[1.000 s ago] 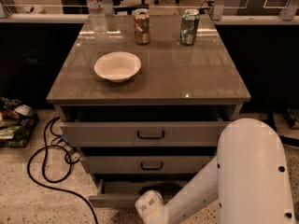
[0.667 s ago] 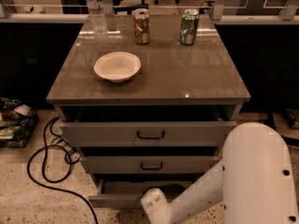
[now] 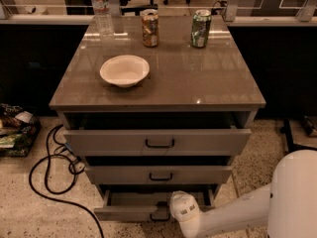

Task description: Open bottom drawer

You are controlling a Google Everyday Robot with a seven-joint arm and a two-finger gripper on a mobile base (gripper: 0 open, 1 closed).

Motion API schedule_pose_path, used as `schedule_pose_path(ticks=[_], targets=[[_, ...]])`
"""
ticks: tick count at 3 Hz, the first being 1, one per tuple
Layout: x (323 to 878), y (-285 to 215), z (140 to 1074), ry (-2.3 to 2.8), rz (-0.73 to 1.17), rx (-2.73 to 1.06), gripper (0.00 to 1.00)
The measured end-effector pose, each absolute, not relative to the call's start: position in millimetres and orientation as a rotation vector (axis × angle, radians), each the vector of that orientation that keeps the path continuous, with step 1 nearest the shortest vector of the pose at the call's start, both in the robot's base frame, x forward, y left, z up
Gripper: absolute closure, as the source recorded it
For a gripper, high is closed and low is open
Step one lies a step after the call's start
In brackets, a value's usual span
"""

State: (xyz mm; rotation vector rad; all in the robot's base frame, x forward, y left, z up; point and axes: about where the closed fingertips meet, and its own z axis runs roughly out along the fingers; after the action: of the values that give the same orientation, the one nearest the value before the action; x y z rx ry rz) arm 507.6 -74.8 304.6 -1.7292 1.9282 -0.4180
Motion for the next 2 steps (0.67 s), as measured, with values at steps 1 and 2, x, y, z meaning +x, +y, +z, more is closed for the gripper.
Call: schedule_pose_path(ticks=[1, 2], targets=[[513.8, -75.5, 292.0, 1.936, -0.411, -1.734, 1.0], [522.5, -80.2, 266.3, 1.954, -0.388, -1.737, 1.0]])
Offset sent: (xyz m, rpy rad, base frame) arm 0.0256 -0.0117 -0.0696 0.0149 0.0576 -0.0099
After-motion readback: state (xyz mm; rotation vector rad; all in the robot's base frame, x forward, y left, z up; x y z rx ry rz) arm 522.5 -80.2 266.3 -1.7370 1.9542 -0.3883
